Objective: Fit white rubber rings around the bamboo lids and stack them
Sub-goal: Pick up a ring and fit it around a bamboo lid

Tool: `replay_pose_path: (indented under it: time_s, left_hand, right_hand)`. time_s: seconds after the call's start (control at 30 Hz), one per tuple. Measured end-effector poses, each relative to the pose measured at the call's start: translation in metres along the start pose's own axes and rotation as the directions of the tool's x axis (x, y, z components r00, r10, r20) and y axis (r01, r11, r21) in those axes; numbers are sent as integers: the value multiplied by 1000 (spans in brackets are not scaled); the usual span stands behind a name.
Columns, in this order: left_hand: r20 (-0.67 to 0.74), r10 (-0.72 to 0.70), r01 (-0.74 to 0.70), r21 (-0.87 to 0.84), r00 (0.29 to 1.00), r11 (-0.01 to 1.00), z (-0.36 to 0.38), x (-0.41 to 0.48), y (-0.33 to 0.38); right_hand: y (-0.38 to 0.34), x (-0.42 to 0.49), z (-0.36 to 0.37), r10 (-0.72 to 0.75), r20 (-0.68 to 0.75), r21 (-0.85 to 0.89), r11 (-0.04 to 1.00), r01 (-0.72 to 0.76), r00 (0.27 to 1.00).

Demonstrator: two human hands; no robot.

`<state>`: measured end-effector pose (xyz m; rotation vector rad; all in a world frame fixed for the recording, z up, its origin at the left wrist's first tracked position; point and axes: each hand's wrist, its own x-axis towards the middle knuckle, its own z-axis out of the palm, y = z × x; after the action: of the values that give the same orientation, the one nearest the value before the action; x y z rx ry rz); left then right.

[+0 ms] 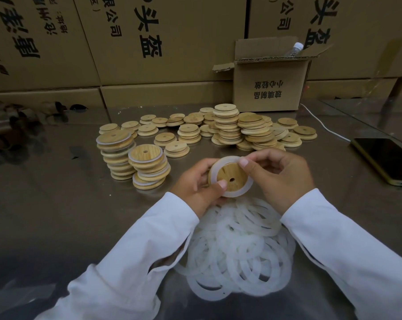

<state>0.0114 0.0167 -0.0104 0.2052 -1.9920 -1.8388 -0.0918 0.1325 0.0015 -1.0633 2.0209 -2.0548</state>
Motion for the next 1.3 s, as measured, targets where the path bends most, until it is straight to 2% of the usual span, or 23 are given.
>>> replay_pose_path:
  time_s: [0.43,0.67,1.0,1.3]
  left_hand:
    - [-69,85,-84,11,994,996,2,1,-2]
    - [-95,54,-55,-8,994,998,0,3,-2]
    - [-117,26,-32,-55,993,998,1,2,4]
    - [-149,65,-76,-69,987,995,2,0,5]
  right_hand:
    - [-1,-2,3,-29,22,-20,999,30,999]
    - [-4,-1,1,-100,52,-58,993,103,994]
    - [-2,1,-3,-83,66,-103,991,89,994]
    - [0,1,1,-82,63,-19,996,84,995]
